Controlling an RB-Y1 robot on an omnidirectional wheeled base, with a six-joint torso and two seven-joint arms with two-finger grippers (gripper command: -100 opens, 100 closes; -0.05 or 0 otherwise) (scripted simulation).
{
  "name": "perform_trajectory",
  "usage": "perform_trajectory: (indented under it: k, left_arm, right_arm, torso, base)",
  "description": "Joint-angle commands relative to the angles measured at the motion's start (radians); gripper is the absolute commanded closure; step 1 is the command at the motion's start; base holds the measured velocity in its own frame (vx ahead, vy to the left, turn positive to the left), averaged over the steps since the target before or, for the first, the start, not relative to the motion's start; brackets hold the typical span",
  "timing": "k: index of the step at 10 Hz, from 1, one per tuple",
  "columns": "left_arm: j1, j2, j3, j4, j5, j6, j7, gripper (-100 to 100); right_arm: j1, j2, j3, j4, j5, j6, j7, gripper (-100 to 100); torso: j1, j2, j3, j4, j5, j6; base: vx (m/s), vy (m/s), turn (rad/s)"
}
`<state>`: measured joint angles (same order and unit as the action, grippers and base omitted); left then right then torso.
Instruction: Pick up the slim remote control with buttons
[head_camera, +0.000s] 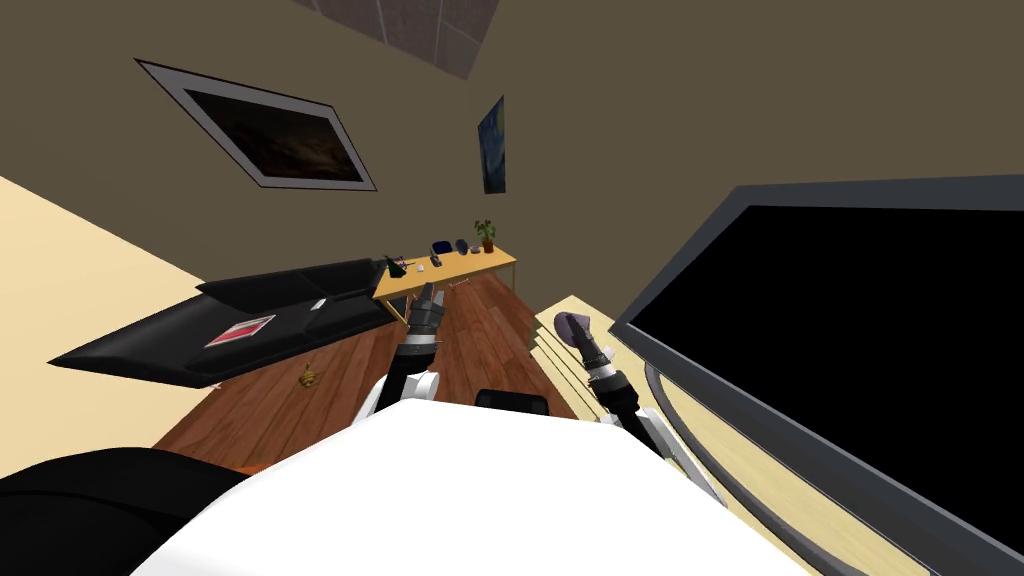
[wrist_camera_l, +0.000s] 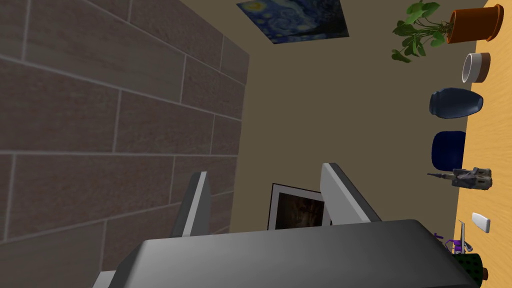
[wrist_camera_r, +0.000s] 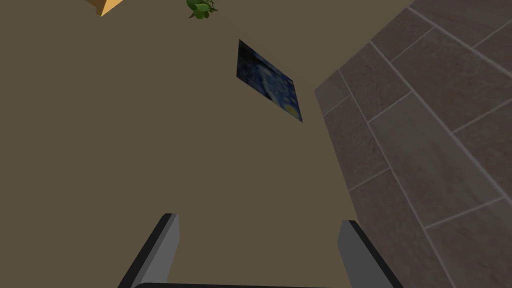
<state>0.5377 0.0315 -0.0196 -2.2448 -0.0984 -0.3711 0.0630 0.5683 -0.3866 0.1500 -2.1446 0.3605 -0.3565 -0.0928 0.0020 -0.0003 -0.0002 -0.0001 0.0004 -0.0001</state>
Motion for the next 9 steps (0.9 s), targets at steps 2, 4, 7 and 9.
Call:
perform_trajectory:
  k: [2, 4, 7, 9]
  left_arm:
    - [0.000, 0.000, 0.000, 0.000, 0.000, 0.000, 0.000, 0]
    - [0.000, 0.000, 0.000, 0.000, 0.000, 0.000, 0.000, 0]
    - [0.000, 0.000, 0.000, 0.000, 0.000, 0.000, 0.000, 0]
    - [0.000, 0.000, 0.000, 0.000, 0.000, 0.000, 0.000, 0]
  right_arm:
    - [0.022, -0.068, 0.027, 0.029, 0.070, -0.001, 0.007, -100]
    - [0.035, -0.114, 0.048, 0.054, 0.117, -0.002, 0.014, -100]
    - [0.048, -0.156, 0.069, 0.080, 0.186, -0.003, 0.021, -100]
    - [0.062, -0.197, 0.090, 0.106, 0.245, -0.005, 0.028, -100]
  torso:
    - [-0.001, 0.000, 0.000, 0.000, 0.000, 0.001]
    - [-0.001, 0.000, 0.000, 0.000, 0.000, 0.001]
    - [-0.001, 0.000, 0.000, 0.000, 0.000, 0.000]
    - [-0.002, 0.000, 0.000, 0.000, 0.000, 0.000]
  base:
    - [0.010, 0.023, 0.164]
    - [0.011, 0.017, 0.140]
    - [0.016, 0.015, 0.169]
    - [0.016, 0.008, 0.173]
